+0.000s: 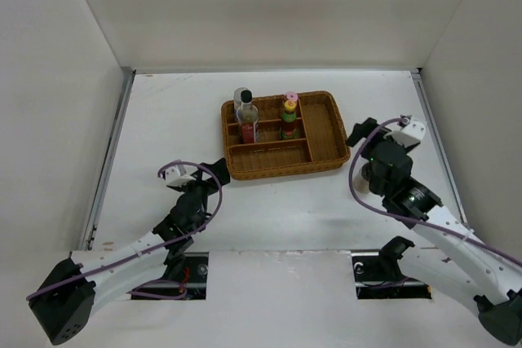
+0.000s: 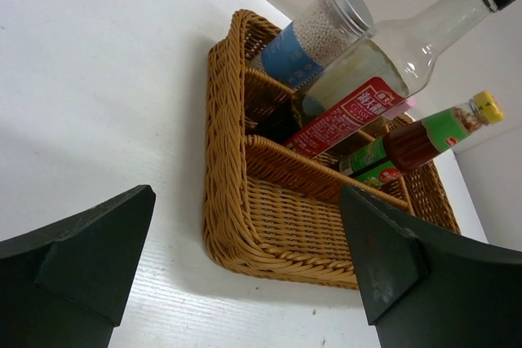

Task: Organize the condiment bottles

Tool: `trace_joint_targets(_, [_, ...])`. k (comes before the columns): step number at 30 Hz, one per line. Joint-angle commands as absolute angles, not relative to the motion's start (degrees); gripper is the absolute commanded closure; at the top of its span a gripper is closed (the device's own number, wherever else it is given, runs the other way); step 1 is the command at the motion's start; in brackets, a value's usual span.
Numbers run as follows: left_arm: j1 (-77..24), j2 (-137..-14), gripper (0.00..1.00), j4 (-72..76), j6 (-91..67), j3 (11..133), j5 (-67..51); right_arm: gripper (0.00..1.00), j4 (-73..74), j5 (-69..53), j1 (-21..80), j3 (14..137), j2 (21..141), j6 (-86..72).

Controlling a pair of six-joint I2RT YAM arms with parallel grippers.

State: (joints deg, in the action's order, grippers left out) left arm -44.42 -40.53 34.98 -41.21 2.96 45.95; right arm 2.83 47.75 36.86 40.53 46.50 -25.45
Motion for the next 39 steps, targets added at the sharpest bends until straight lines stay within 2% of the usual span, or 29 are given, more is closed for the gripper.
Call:
trace_joint_targets(1, [-44.78, -41.13, 0.0, 37.88, -41.66, 2.2, 45.88, 0.0, 24.13, 51.52, 33.54, 38.68, 45.26, -36.98])
trace_joint_targets(4, [-44.51, -39.47, 0.0, 37.44, -41.57, 2.02, 45.53, 0.0, 28.29, 46.95, 31.6, 37.1, 47.19, -39.37])
trace_joint_targets(13, [-44.69, -40.08, 0.0, 37.71, -41.66, 2.2, 45.44, 0.0, 28.83, 44.65, 30.72, 33.67, 49.3, -41.84])
trace_joint_targets(17, [-44.6, -41.48, 0.0, 37.88, -41.75, 2.28, 45.44, 0.06, 25.68, 41.76, 28.0, 33.22, 51.94, -40.96])
trace_joint_targets(21, [-44.6, -40.78, 0.0, 37.88, -41.75, 2.29, 45.44, 0.18, 19.87, 39.64, 25.71, 32.35, 54.49, -38.32])
trace_joint_targets(25, [-44.6, -41.22, 0.0, 37.88, -41.75, 2.29, 45.44, 0.45, 15.91, 38.75, 23.51, 32.6, 53.8, -34.55])
trace_joint_targets(27, [-44.6, -40.7, 0.0, 37.88, -41.66, 2.29, 45.44, 0.49, 16.52, 41.03, 25.08, 34.18, 50.12, -33.4])
trace_joint_targets(31, [-44.51, -42.88, 0.0, 37.97, -41.75, 2.55, 45.44, 0.51, 19.07, 41.49, 31.58, 40.85, 47.11, -32.96])
trace_joint_targets(34, [-44.78, -42.72, 0.0, 38.67, -41.84, 2.55, 45.44, 0.5, 14.96, 38.42, 39.13, 45.86, 52.19, -33.22])
trace_joint_targets(39, [-44.25, -43.33, 0.0, 38.76, -41.75, 2.37, 45.44, 0.5, -3.13, 33.68, 50.04, 52.46, 67.38, -31.3])
